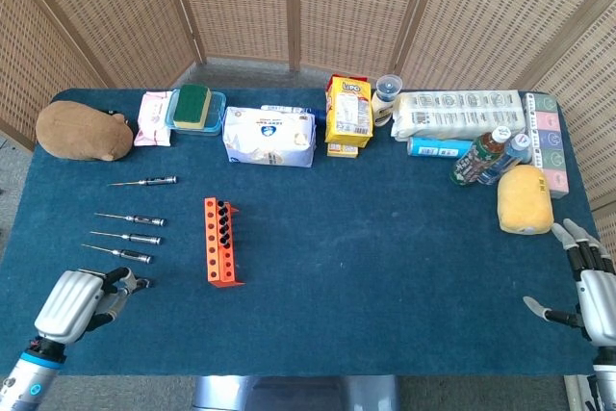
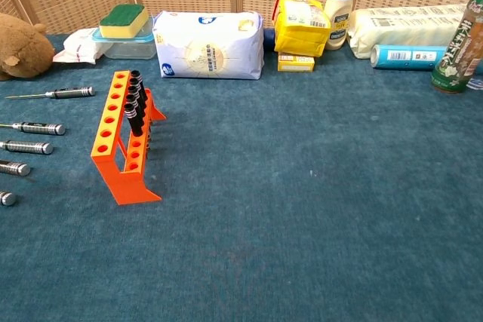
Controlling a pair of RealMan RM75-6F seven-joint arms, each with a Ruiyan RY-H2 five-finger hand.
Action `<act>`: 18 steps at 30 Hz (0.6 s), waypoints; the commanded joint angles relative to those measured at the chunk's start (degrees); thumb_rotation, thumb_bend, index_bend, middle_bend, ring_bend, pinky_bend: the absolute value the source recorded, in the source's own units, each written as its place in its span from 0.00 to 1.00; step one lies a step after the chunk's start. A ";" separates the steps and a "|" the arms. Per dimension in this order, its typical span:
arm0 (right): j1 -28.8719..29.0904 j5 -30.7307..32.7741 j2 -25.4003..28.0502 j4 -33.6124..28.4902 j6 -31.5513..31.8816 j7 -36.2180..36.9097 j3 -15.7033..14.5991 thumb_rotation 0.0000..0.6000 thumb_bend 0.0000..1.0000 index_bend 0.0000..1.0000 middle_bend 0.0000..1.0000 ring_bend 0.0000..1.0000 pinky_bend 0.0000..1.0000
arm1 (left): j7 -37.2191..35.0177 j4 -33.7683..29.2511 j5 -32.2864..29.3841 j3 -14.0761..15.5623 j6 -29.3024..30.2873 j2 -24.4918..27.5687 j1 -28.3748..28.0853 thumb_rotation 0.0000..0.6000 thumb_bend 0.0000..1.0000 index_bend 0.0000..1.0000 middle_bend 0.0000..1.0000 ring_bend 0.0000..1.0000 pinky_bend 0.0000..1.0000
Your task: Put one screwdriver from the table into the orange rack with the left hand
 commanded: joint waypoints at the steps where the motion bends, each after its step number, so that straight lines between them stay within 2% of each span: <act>1: -0.01 0.02 0.00 0.01 0.01 0.02 0.00 1.00 0.00 0.06 0.02 0.02 0.00 | -5.67 -3.09 1.86 -0.05 0.70 3.76 -1.08 1.00 0.38 0.52 1.00 1.00 1.00; 8: 0.13 0.26 -0.11 0.07 -0.31 -0.16 0.01 1.00 0.00 0.06 0.02 0.02 0.00 | -5.87 -7.56 3.76 -1.11 0.84 7.69 -2.48 1.00 0.38 0.52 1.00 1.00 1.00; 18: 0.19 0.43 -0.22 0.06 -0.45 -0.51 0.01 1.00 0.00 0.06 0.02 0.02 0.00 | -4.84 -19.58 4.27 -2.82 -3.31 17.30 -6.37 1.00 0.38 0.52 1.00 1.00 1.00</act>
